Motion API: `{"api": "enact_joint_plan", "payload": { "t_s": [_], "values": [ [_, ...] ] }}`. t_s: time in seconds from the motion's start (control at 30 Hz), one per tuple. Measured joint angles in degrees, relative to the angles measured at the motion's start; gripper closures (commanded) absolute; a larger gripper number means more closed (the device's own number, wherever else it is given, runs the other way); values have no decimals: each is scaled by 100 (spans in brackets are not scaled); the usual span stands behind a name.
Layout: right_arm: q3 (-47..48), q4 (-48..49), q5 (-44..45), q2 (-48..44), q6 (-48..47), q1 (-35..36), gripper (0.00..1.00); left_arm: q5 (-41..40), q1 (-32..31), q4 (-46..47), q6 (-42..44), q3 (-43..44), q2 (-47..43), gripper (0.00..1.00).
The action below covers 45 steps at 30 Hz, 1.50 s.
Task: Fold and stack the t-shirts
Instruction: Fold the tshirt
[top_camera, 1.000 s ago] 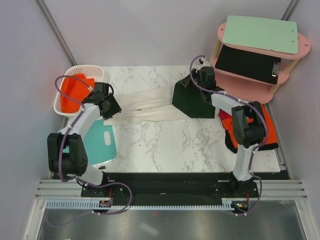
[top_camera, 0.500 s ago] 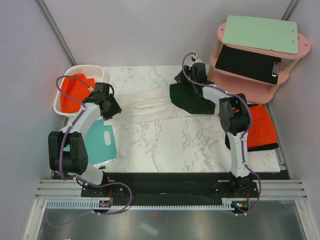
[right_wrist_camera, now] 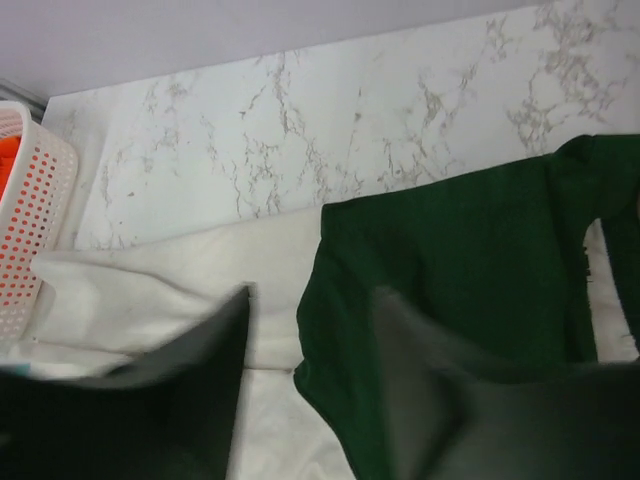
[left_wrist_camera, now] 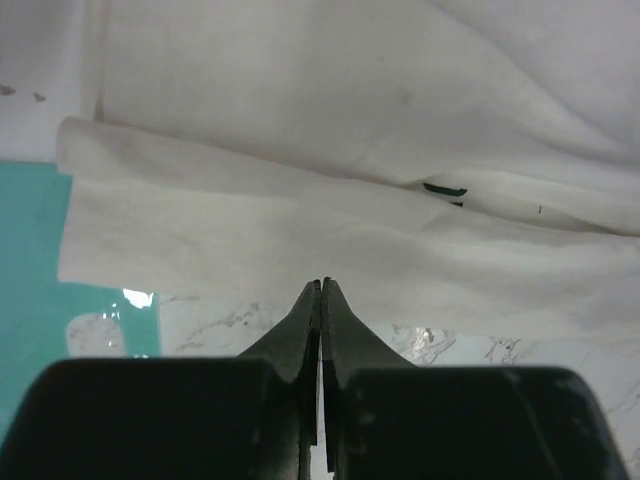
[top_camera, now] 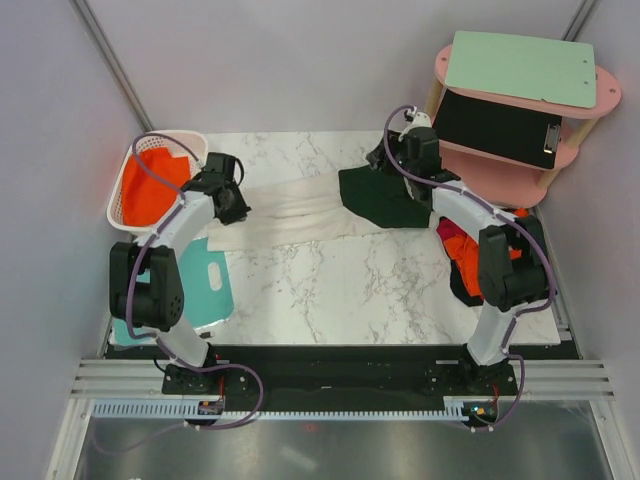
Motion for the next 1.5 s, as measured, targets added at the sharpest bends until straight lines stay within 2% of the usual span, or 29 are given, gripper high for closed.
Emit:
{"api": "enact_joint_plan", "payload": {
  "t_s": [0.17, 0.47, 0.63, 1.0, 1.3, 1.5],
  "values": [
    [-514, -151, 157, -337, -101, 2, 100, -330, -197, -50, 70, 905, 1012, 98],
    [-658, -804, 334, 356, -184, 2, 100, -1058, -195, -778, 192, 2509, 2516, 98],
    [-638, -1032, 426, 730, -267, 2, 100, -1279, -192, -1156, 238, 2872, 2859, 98],
    [551, -1515, 682, 1558, -522, 13, 100, -1322, -192, -1941, 269, 2966, 3211, 98],
    [1635, -1751, 664, 2253, -708, 13, 100, -986, -317, -2026, 409, 2269, 2800, 98],
    [2275, -1867, 564, 2649, -872, 13, 100, -728, -671, -2210, 531, 1821, 2533, 98]
  ]
}}
